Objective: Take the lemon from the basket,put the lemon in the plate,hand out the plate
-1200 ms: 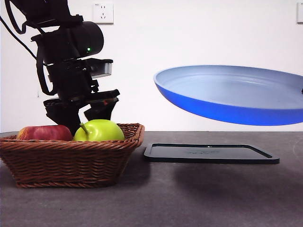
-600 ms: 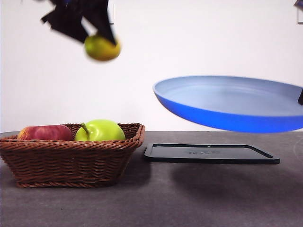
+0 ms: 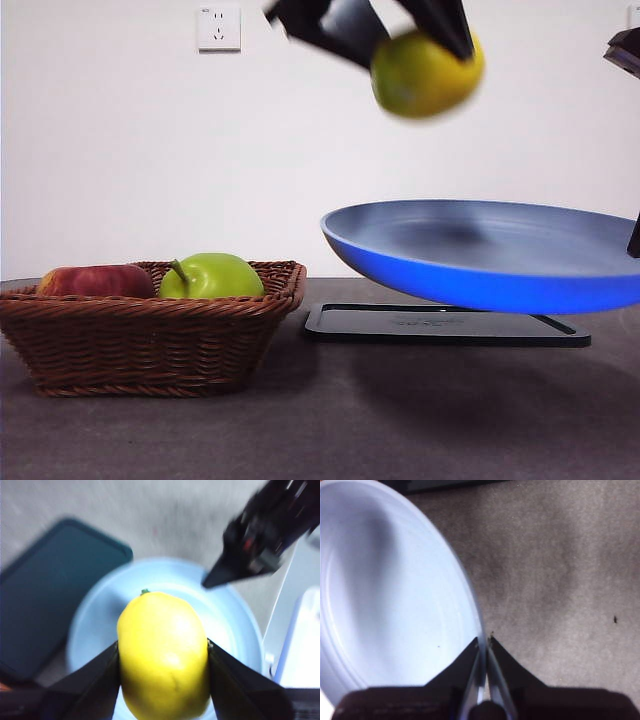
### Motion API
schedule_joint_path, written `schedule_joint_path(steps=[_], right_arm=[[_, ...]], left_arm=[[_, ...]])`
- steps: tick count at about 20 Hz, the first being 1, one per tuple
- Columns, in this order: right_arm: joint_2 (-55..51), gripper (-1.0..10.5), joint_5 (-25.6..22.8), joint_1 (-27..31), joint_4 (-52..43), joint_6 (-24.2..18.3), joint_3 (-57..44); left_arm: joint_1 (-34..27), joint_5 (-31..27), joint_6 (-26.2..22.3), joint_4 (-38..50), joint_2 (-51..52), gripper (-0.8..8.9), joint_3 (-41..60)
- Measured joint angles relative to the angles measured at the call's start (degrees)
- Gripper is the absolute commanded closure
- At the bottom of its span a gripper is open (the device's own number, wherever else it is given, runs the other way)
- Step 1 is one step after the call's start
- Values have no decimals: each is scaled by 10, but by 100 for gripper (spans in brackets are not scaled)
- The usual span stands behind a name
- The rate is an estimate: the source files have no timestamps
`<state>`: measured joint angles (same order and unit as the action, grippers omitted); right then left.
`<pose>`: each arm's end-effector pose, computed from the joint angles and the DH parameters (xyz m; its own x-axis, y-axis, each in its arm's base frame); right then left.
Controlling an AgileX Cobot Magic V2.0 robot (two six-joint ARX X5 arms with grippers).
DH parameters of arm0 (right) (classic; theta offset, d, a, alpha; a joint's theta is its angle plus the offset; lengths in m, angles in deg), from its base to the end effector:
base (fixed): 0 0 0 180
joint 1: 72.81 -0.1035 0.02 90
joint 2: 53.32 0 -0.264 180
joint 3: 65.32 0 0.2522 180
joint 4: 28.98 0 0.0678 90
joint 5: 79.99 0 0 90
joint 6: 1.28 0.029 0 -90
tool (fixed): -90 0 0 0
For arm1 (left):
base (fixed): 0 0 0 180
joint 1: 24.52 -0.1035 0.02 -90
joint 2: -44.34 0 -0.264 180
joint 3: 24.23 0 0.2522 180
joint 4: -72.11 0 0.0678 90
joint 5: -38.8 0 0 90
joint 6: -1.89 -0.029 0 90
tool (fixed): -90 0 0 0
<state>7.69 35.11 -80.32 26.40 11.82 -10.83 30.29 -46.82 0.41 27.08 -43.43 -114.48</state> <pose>0.1837 0.0366 0.2228 0.3674 0.4763 -0.7988 -0.1100 0.8751 0.4712 0.1901 -0.2734 0.3128 0.3609 -0.6443 -0.6743 0.8571 0.5142 -0.0326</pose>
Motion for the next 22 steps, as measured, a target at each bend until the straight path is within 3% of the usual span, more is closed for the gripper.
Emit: schedule_joint_path(steps=[4, 8, 11, 18, 22], right_arm=[[0, 943, 0, 0, 0, 0, 0], [0, 943, 0, 0, 5, 0, 0], [0, 944, 0, 0, 13, 0, 0], [0, 944, 5, 0, 37, 0, 0], [2, 944, 15, 0, 38, 20, 0]], left_arm=[[10, -4, 0, 0, -76, 656, 0], [12, -4, 0, 0, -95, 516, 0], [12, -4, 0, 3, -95, 465, 0], [19, -2, 4, 5, -95, 437, 0], [16, 3, 22, -25, -50, 437, 1]])
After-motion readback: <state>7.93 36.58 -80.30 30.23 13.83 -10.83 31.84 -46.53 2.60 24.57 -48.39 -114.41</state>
